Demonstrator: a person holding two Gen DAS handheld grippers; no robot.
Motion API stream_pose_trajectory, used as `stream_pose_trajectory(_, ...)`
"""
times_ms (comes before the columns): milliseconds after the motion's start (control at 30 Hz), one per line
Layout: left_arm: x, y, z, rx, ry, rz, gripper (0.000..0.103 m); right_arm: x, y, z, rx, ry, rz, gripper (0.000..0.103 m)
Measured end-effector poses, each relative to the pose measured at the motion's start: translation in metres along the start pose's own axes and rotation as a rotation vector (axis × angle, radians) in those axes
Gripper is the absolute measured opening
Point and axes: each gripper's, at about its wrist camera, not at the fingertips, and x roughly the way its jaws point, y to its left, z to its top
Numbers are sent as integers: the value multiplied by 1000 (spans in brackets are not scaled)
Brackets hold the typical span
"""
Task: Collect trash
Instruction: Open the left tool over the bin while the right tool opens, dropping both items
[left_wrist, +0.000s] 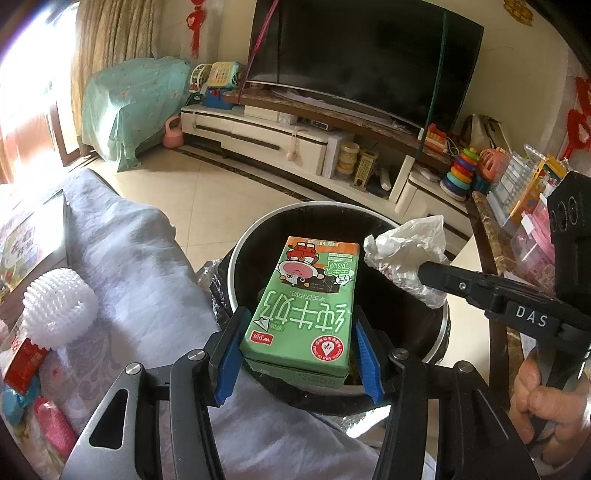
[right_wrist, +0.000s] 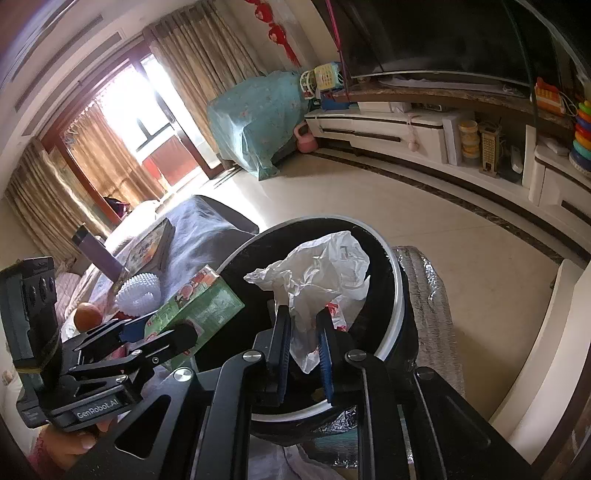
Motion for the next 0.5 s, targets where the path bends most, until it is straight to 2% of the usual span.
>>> stream_pose_trajectory(67,0,-1,0,-3,2,9,53,1,-1,2,4,1,-1,20)
stream_pose_trajectory(100,0,-1,0,-4,1,7,54,2,-1,3,8,3,-1,25)
stream_pose_trajectory(167,-1,0,0,-16,1,5,64,2,-2,3,16,-1,-1,34)
stream_pose_trajectory(200,-3,0,-1,-22,-5,8,66,1,-3,3,19,-4,-1,39)
stream_pose_trajectory(433,-23,10,-19,-47,-40,-4,67,-9,1,-6,33,-29,14,52)
stream_pose_trajectory(500,-31,14,-28,-55,-47,-3,67,-14,7,-11,29,-43,26,65)
